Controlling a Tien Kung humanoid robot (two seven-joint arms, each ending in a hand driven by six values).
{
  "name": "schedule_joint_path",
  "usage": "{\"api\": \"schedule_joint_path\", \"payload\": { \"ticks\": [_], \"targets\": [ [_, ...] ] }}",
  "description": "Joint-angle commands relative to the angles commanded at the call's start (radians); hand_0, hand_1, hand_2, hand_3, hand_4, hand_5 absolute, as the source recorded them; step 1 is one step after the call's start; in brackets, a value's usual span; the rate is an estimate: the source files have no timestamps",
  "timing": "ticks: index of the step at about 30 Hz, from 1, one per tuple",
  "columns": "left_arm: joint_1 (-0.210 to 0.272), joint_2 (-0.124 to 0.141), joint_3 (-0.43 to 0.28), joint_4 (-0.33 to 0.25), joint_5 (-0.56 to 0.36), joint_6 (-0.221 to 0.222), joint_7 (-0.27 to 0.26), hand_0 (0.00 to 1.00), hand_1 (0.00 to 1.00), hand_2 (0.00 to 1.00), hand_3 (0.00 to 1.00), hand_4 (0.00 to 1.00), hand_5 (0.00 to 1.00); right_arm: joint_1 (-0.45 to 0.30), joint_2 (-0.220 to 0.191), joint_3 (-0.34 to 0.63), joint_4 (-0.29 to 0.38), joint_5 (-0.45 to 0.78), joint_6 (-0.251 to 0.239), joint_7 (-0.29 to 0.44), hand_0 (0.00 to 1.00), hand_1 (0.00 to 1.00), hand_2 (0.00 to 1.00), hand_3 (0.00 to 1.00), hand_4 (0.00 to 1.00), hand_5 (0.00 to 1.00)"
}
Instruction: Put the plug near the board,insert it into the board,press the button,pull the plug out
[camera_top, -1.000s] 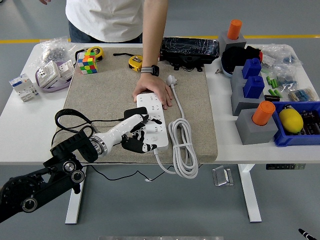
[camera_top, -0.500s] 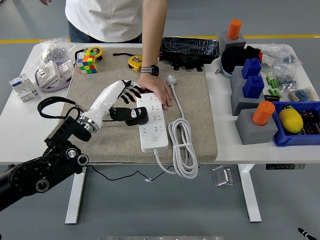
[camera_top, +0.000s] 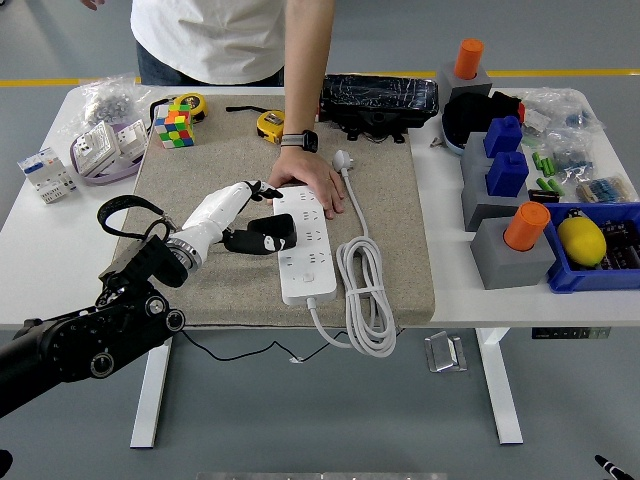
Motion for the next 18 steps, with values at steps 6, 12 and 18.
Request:
{"api": "schedule_joint_path", "payload": {
  "ticks": [6,12,18],
  "targets": [
    [-0.016,-0.010,0.027,0.028,-0.011,0.000,0.015,0.542,0.557,0.595,0.602,0.773,0.282,0.001,-0.001,0.002,0.002,-0.001,0.000,0.000,0.624,0.668,0.637,0.571,0.977,0.583],
    [-0.025,-0.018,0.053,0.046,-0.046,0.015,-0.003,0.423,0.473,0.548,0.565,0.711,0.223,0.001,-0.001,0.000,0.003,-0.001,-0.001,0.000,0.624,0.668,0.638,0.571,0.978,0.583],
    [-0.026,-0.023,0.069,0.049,-0.053,0.026,-0.014,0.365,0.411,0.495,0.538,0.652,0.142,0.000,-0.002,-0.001,0.004,-0.002,-0.001,0.000,0.624,0.668,0.637,0.571,0.978,0.582]
  ]
}}
